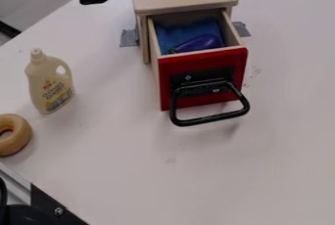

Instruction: Close the drawer

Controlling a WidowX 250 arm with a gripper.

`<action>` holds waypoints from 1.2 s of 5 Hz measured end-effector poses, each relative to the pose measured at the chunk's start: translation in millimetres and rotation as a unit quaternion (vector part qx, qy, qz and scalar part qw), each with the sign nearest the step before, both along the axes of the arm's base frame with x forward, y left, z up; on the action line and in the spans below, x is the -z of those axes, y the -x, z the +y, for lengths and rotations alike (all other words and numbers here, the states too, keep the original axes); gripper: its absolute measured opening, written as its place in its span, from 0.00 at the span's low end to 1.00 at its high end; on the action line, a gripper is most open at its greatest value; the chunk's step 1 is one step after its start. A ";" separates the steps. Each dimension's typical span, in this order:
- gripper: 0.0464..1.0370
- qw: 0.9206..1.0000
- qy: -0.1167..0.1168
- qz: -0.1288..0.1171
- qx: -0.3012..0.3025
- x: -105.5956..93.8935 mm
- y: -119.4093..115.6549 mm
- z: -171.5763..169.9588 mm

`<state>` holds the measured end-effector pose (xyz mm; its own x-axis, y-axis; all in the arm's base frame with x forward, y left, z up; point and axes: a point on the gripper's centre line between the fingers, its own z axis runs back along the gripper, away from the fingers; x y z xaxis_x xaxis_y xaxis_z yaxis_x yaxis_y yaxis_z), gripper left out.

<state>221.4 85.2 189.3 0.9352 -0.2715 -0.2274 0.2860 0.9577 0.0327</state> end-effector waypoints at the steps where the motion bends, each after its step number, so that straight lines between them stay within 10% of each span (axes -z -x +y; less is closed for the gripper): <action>1: 0.96 1.000 0.003 0.009 0.000 4.3 0.3 -0.7; 6: 0.96 0.981 0.055 0.023 0.183 68.8 56.5 -104.5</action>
